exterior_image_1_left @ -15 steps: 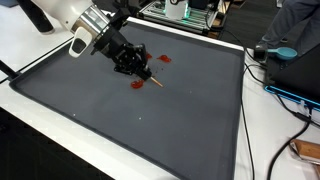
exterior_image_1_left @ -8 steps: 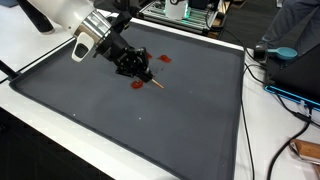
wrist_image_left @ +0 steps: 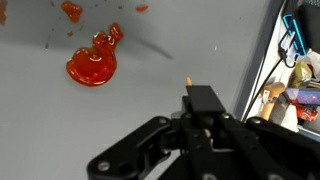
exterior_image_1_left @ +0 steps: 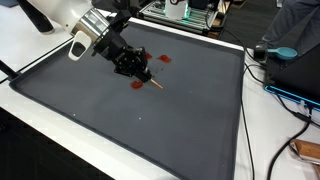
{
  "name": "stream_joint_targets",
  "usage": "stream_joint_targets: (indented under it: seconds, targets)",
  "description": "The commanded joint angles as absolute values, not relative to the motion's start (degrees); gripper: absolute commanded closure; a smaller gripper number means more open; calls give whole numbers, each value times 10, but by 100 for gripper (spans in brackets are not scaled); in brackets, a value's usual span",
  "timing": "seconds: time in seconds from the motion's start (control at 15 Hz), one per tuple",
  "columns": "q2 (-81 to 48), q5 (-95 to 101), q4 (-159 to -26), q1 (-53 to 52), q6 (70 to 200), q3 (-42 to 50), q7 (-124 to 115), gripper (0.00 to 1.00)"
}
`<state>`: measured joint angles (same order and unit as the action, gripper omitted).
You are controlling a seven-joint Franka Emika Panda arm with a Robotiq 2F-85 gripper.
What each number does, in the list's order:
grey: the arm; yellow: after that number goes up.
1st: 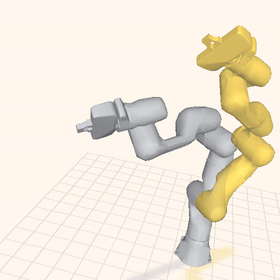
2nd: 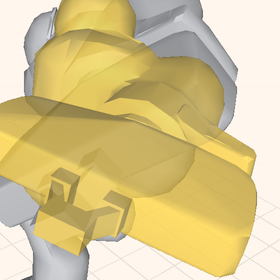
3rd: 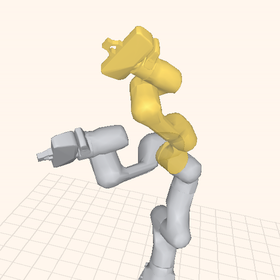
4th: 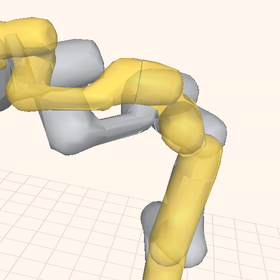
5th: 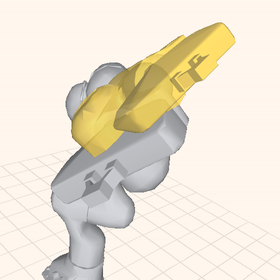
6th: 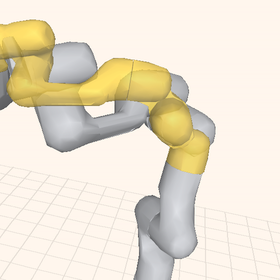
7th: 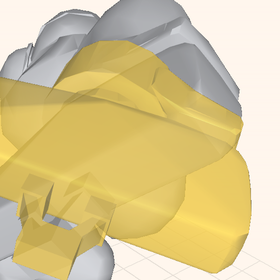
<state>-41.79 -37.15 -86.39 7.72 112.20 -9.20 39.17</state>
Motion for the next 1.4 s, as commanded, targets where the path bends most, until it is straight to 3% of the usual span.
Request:
stream_joint_targets:
  seconds: [0.0,0.47,1.33]
  targets:
    - [-403,-371,-865,81,1123,-90,365,97]
    - [-362,-334,-867,67,1139,-73,310,97]
    - [-320,-60,-871,-3,1172,-33,153,97]
